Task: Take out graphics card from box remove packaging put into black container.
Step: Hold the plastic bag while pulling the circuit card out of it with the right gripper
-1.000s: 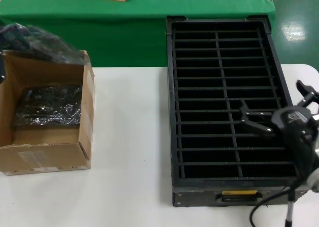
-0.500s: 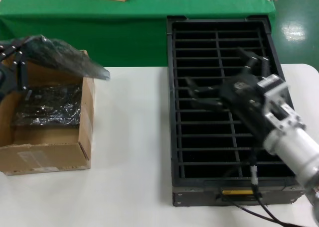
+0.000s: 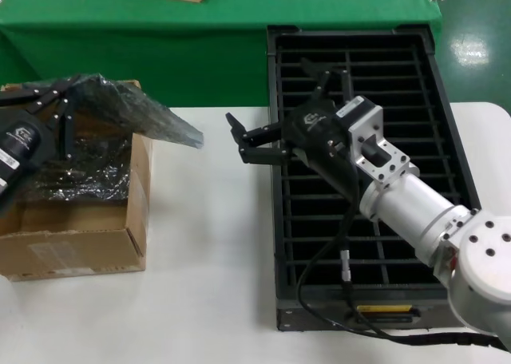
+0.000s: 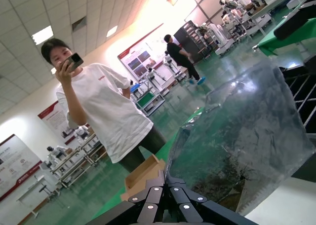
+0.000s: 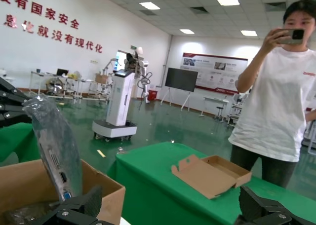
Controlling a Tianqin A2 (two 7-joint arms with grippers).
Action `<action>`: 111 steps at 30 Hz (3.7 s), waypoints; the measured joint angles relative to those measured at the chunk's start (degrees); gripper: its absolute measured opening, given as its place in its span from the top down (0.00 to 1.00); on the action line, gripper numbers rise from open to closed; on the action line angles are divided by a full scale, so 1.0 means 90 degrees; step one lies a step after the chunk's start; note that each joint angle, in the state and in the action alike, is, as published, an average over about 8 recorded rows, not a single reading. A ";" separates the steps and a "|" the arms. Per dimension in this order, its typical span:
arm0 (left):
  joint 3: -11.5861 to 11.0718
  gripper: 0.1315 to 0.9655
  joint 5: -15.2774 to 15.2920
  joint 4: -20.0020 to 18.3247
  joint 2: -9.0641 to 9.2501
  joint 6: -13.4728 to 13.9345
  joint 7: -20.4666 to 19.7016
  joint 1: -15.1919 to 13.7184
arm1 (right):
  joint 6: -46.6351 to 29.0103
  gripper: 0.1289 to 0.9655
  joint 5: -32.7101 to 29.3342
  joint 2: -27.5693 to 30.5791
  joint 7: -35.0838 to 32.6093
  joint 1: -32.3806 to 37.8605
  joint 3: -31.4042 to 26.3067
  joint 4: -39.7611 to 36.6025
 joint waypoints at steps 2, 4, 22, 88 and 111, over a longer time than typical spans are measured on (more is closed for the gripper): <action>0.0009 0.99 -0.0006 0.0023 0.0029 0.0022 0.0023 -0.0003 | -0.0102 0.01 -0.0119 -0.0096 0.0065 0.0039 0.0026 -0.0079; 0.0020 0.99 -0.0010 0.0041 0.0058 0.0041 0.0041 -0.0006 | -0.0211 0.01 -0.0245 -0.0199 0.0131 0.0076 0.0051 -0.0164; 0.0114 0.99 0.0000 0.0159 0.0254 0.0055 0.0087 -0.0191 | -0.0809 0.25 -0.1441 -0.0699 0.0920 0.0017 0.0150 -0.0244; 0.0410 0.99 0.0290 0.0352 0.0376 -0.0260 -0.0090 -0.0588 | -0.2007 0.99 -0.2036 -0.1427 0.0458 -0.0547 0.1449 -0.0422; 0.0297 0.99 0.0238 0.0317 0.0257 -0.0138 0.0058 -0.0467 | -0.2118 0.99 -0.1863 -0.1513 0.0182 -0.0495 0.1627 -0.0590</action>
